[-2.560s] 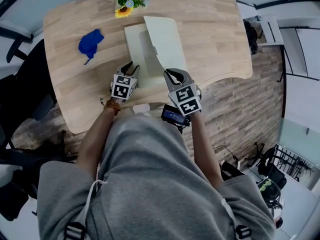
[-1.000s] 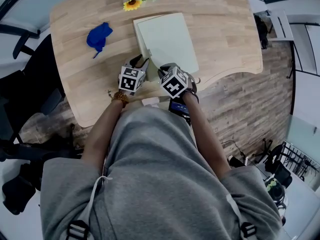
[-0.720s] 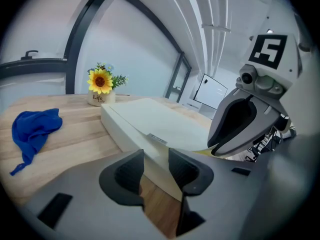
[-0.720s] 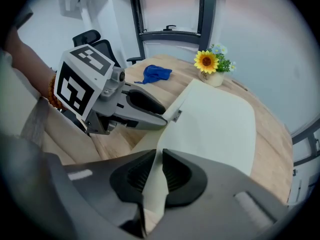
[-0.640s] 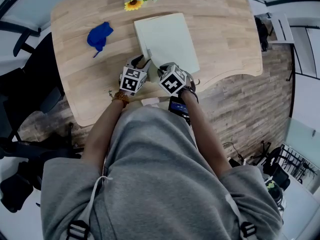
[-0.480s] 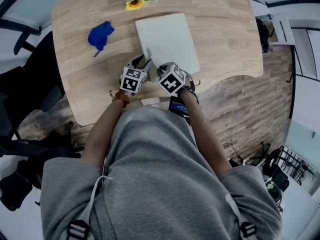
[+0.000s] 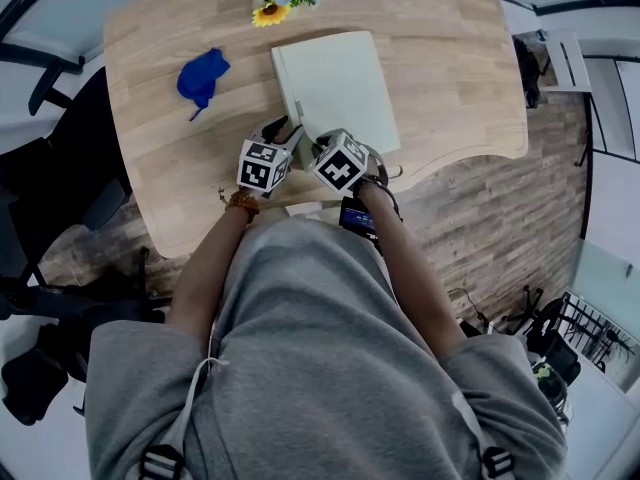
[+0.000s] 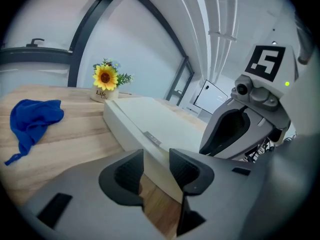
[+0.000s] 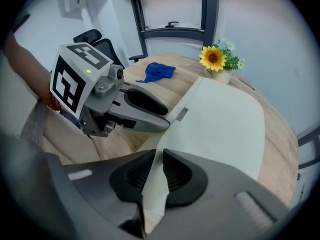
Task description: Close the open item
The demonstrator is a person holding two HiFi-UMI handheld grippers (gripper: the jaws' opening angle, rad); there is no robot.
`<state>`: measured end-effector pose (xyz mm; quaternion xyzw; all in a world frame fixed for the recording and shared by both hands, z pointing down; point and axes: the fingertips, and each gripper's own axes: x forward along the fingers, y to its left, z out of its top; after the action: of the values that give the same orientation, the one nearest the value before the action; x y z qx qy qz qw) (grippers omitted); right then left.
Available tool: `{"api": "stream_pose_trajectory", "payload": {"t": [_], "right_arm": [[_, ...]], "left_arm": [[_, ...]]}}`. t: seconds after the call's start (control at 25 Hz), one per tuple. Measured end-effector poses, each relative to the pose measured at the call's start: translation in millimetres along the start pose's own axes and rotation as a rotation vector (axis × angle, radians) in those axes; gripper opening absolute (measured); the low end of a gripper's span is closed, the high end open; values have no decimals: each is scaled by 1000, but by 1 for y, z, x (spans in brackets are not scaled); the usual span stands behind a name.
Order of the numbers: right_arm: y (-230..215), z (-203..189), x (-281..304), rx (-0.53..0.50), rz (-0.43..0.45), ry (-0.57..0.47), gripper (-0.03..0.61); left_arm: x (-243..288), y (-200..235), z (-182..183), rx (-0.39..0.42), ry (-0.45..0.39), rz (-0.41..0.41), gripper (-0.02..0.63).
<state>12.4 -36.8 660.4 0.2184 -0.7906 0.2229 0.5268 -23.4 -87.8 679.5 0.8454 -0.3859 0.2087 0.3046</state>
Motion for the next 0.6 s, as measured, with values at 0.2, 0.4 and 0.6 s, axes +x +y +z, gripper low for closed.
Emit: {"api": "stream_pose_trajectory", "payload": {"t": [0.2,0.4,0.6], "right_arm": [[2,-1,5,-26,15,29,54],[6,0,7,-53,28,50,58],[9,-2,9,-75,35,78,60]], "left_arm": [[-6,27,7,-91,-42,78,156],[-3,36,10,-165,-47,90,156],[-2,36,9,-171,-43,86,156]]}}
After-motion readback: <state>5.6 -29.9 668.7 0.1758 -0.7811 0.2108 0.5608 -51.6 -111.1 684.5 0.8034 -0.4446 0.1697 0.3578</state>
